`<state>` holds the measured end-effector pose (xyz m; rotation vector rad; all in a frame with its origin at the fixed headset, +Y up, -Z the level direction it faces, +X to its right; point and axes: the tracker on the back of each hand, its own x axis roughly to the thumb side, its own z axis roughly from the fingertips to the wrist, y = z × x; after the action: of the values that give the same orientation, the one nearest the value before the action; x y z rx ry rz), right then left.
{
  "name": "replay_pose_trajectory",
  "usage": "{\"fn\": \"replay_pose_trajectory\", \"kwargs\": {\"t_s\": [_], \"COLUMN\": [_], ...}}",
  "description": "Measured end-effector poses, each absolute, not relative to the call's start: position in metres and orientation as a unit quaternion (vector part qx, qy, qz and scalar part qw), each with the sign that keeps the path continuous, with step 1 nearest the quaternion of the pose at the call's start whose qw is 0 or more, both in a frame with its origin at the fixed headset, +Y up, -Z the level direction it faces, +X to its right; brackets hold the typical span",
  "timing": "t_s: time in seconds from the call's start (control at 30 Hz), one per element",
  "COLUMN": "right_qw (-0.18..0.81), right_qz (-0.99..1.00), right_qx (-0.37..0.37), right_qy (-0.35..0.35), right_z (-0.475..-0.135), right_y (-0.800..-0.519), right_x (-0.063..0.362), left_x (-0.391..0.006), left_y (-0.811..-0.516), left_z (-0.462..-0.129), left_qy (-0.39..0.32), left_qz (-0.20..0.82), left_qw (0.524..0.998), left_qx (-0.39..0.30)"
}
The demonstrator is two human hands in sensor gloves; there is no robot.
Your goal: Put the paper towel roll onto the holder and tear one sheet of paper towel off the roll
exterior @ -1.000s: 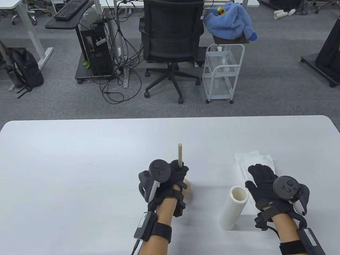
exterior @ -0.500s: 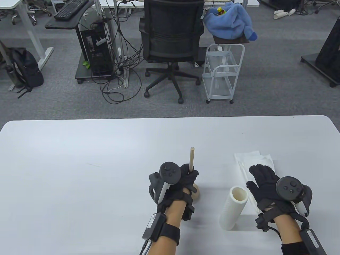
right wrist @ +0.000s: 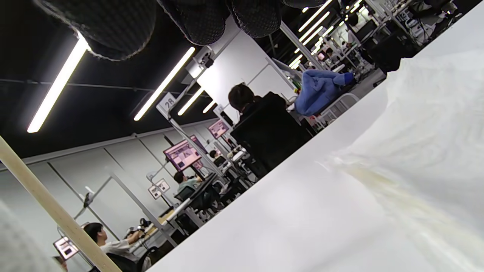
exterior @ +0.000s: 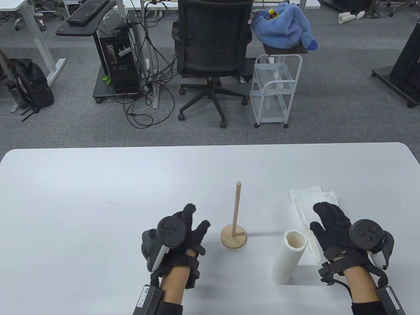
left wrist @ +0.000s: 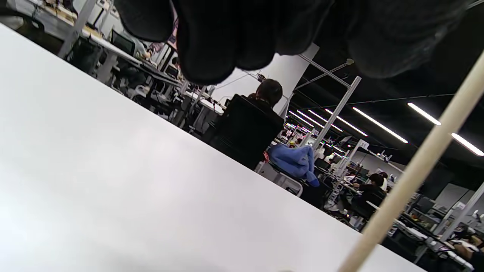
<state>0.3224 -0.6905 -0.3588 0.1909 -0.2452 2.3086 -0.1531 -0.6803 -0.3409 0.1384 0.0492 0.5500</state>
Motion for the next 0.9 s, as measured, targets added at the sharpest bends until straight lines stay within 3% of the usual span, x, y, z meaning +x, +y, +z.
{"fn": "replay_pose_trajectory", "kwargs": {"t_s": [0.17,0.37,0.53,0.73,0.9], "right_qw": [0.442,0.531,0.426,0.327,0.336], "right_qz": [0.881,0.797,0.846,0.882,0.888], "right_qx": [0.107,0.225,0.285,0.288,0.277], "right_qy": [-0.133,-0.182,-0.149,-0.18,-0.148], "right_z": [-0.346,-0.327,-0.308,-0.297,-0.301], "right_y": [-0.677,-0.653,-0.64,-0.631,-0.638], "right_x": [0.321,0.307,0.278,0.266,0.265], "left_x": [-0.178,-0.193,-0.196,-0.196,-0.197], "left_y": [-0.68,-0.689,-0.695,-0.701,-0.702], "left_z": [-0.324,-0.316,-0.318,-0.321,-0.321], "left_qy": [0.024,0.029,0.026,0.027,0.026], "left_qz": [0.184,0.214,0.235,0.249,0.262], "left_qw": [0.979,0.972,0.968,0.966,0.962], "left_qx": [0.086,0.092,0.081,0.072,0.067]}}
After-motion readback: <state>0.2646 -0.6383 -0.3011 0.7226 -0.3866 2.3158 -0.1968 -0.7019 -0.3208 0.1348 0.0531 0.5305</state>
